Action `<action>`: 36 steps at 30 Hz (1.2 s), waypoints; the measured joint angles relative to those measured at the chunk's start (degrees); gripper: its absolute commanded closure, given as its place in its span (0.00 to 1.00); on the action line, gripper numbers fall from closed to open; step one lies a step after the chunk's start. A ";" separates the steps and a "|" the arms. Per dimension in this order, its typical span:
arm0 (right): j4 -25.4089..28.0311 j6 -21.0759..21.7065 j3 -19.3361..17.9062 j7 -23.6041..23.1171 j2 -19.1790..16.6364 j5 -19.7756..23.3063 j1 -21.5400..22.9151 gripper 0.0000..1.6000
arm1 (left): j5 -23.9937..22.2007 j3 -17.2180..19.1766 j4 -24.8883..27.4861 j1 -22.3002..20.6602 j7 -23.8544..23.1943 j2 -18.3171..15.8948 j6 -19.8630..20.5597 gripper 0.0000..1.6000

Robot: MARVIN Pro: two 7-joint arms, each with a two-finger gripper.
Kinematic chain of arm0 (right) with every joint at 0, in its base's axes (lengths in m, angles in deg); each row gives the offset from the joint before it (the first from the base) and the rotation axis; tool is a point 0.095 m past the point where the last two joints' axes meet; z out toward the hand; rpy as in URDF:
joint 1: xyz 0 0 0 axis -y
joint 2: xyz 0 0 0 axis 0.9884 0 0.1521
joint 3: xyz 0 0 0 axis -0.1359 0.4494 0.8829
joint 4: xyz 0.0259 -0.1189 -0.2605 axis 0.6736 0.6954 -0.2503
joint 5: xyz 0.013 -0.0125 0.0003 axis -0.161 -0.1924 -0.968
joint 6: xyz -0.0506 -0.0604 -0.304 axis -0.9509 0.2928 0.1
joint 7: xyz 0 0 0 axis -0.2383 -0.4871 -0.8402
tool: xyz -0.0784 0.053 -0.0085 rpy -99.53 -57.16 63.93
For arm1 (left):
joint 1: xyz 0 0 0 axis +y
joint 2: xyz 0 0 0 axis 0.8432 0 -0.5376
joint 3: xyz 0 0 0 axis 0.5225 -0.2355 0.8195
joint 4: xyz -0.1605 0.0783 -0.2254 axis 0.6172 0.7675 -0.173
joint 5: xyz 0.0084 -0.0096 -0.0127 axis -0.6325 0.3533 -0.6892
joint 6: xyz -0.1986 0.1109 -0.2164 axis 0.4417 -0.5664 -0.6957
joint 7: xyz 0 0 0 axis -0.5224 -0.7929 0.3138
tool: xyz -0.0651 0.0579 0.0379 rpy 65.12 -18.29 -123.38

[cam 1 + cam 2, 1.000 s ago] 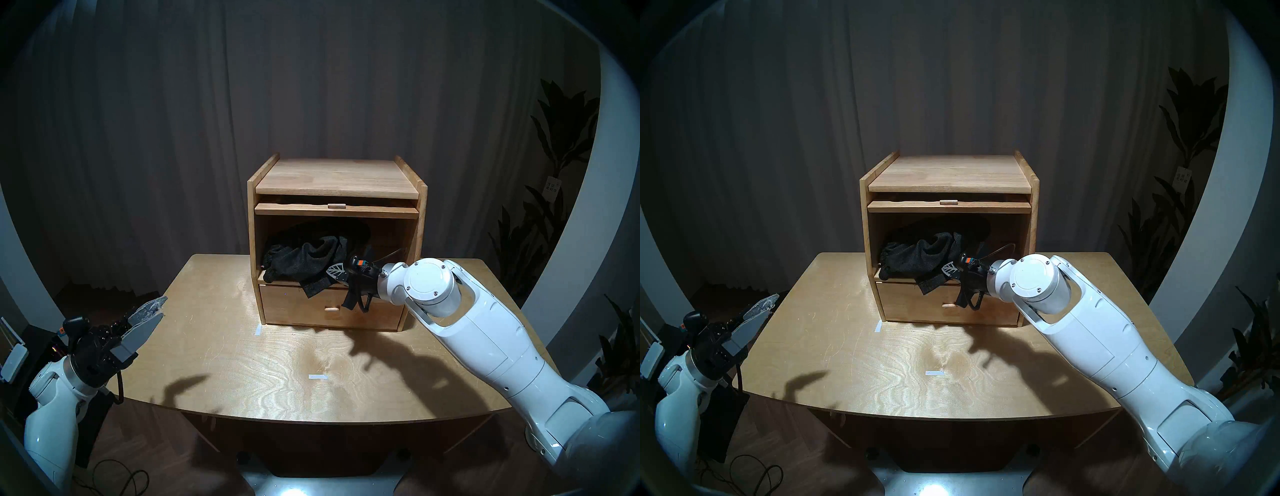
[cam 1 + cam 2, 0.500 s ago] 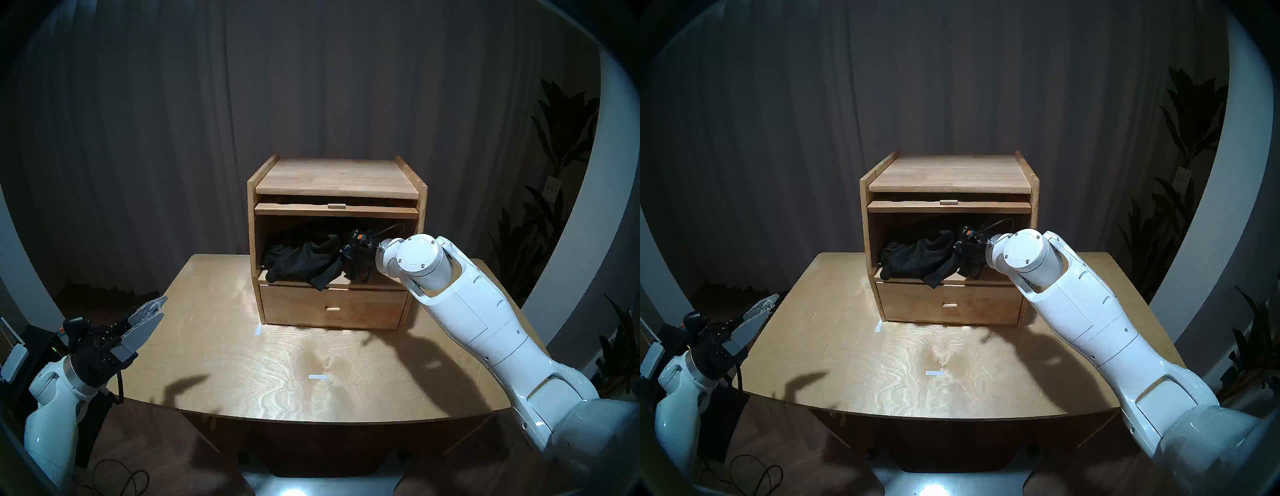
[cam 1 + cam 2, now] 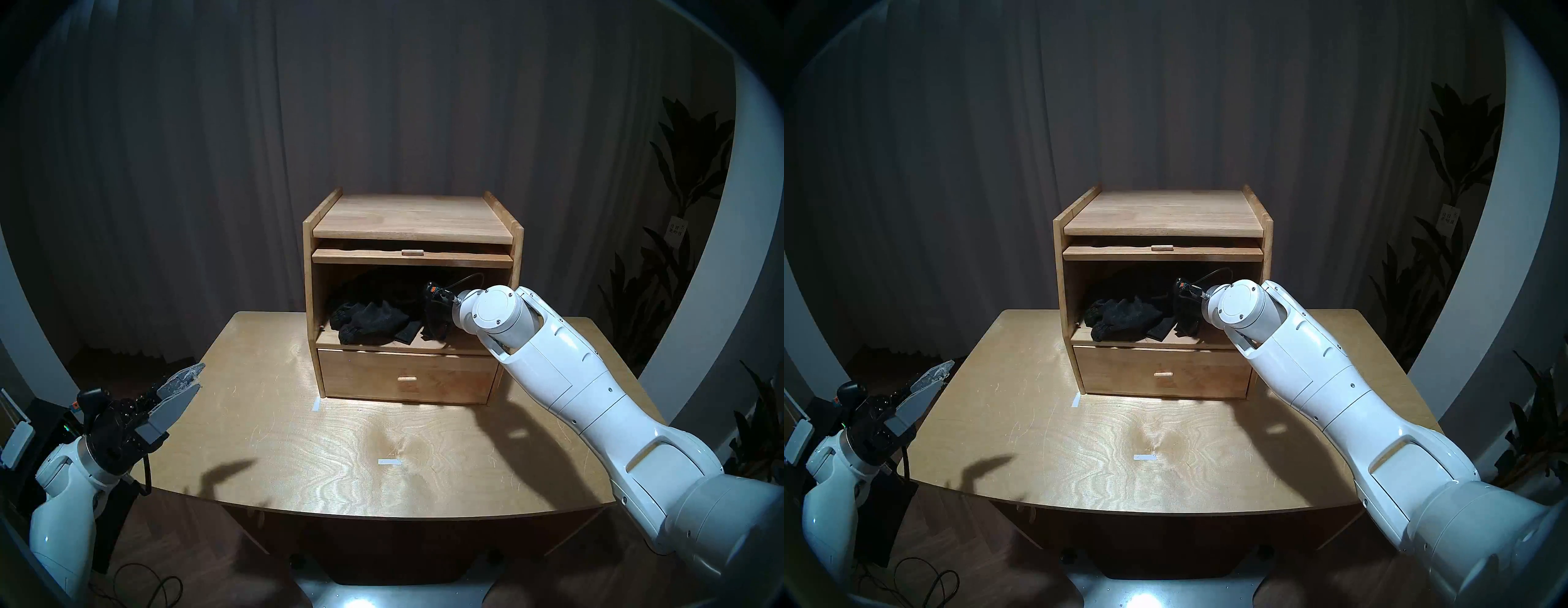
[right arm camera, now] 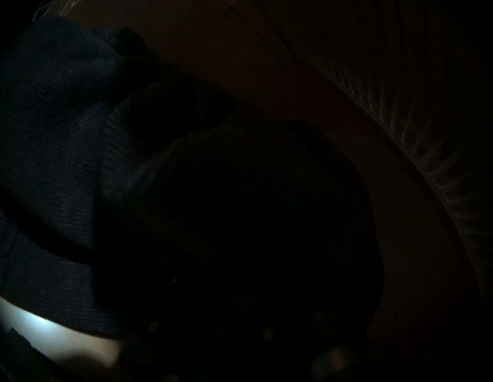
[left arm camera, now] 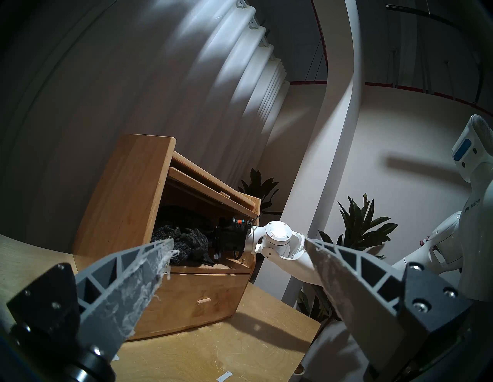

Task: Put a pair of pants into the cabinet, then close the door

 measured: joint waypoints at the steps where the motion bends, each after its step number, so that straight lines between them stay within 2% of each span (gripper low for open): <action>1: -0.36 0.00 -0.37 0.55 -0.04 -0.29 0.16 1.00 | 0.00 0.00 0.00 0.00 0.00 0.00 0.00 0.00; 14: 4.26 1.42 -3.46 3.97 -3.30 -1.88 -1.90 1.00 | 0.00 0.00 0.00 0.00 0.00 0.00 0.00 0.00; 16: 5.33 1.88 -3.70 4.08 -3.73 -1.90 -2.63 0.00 | 0.00 0.00 0.01 0.00 0.00 0.00 0.01 0.00; 25: 10.87 3.20 -4.26 2.54 -5.52 0.18 -6.58 0.00 | 0.00 0.01 0.02 0.01 0.02 0.00 0.02 0.00; 36: 17.86 1.39 -4.45 -0.59 -6.43 4.78 -11.70 0.00 | 0.00 -0.02 -0.02 -0.01 -0.01 -0.01 0.01 0.00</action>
